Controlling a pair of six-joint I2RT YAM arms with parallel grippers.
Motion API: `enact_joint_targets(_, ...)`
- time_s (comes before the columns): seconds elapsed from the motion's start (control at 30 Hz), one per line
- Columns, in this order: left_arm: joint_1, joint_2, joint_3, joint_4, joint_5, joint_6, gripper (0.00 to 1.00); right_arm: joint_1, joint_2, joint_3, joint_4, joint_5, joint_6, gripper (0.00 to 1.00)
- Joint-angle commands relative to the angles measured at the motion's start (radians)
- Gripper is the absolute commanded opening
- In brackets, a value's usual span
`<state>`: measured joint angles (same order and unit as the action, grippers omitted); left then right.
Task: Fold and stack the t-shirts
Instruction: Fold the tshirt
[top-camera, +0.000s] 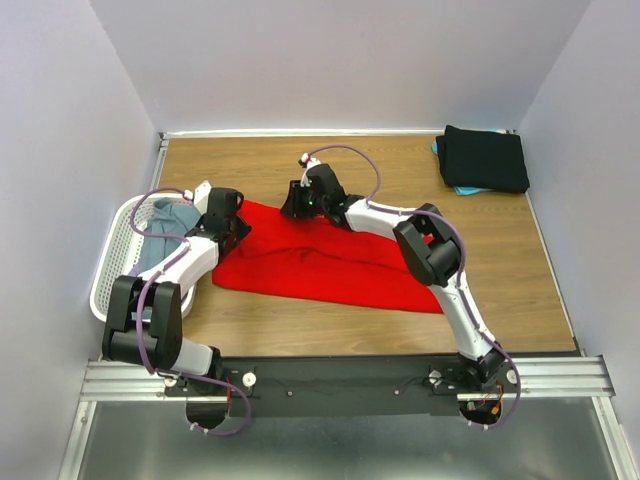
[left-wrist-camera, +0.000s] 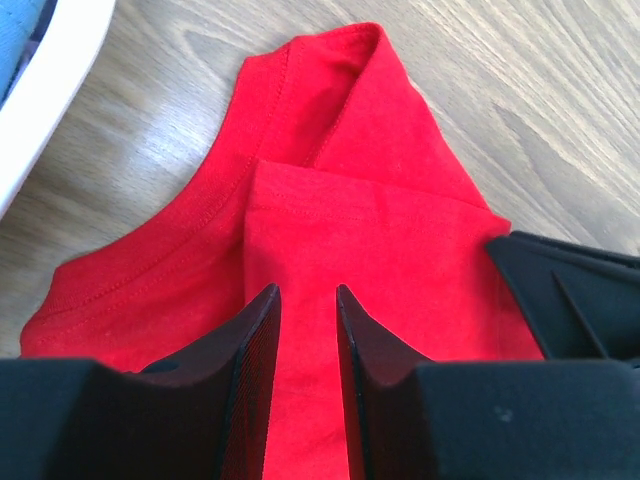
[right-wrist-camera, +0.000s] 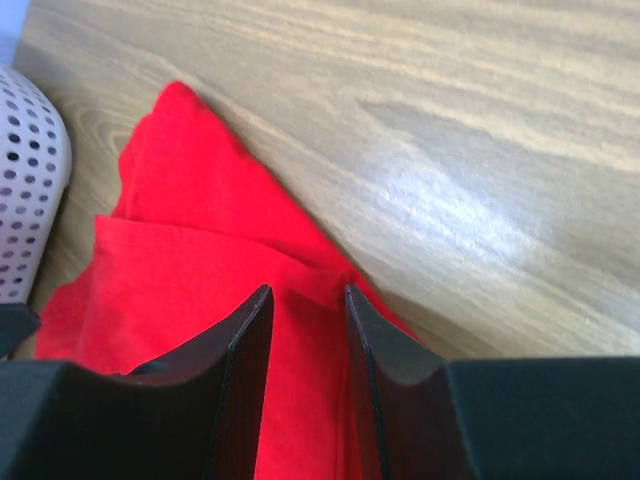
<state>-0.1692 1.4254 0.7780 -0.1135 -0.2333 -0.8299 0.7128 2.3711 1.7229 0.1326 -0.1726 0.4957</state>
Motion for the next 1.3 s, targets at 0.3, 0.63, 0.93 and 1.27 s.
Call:
enact_joint_targets(0.3, 0.007, -0.006, 0.004, 0.032, 0.038, 0.025, 0.36, 0.008, 0.079, 0.066, 0.002, 0.012, 0.001, 0.42)
enact_joint_targets(0.63, 0.007, -0.008, 0.000, 0.040, 0.045, 0.026, 0.36, 0.010, 0.037, 0.050, 0.002, -0.001, 0.010, 0.20)
enact_joint_targets(0.93, 0.007, -0.013, -0.003, 0.046, 0.043, 0.017, 0.36, 0.016, -0.084, 0.001, 0.002, -0.033, 0.021, 0.17)
enact_joint_targets(1.27, 0.013, -0.052, -0.008, 0.040, 0.023, 0.015, 0.37, 0.059, -0.191, -0.112, 0.007, -0.028, 0.021, 0.16)
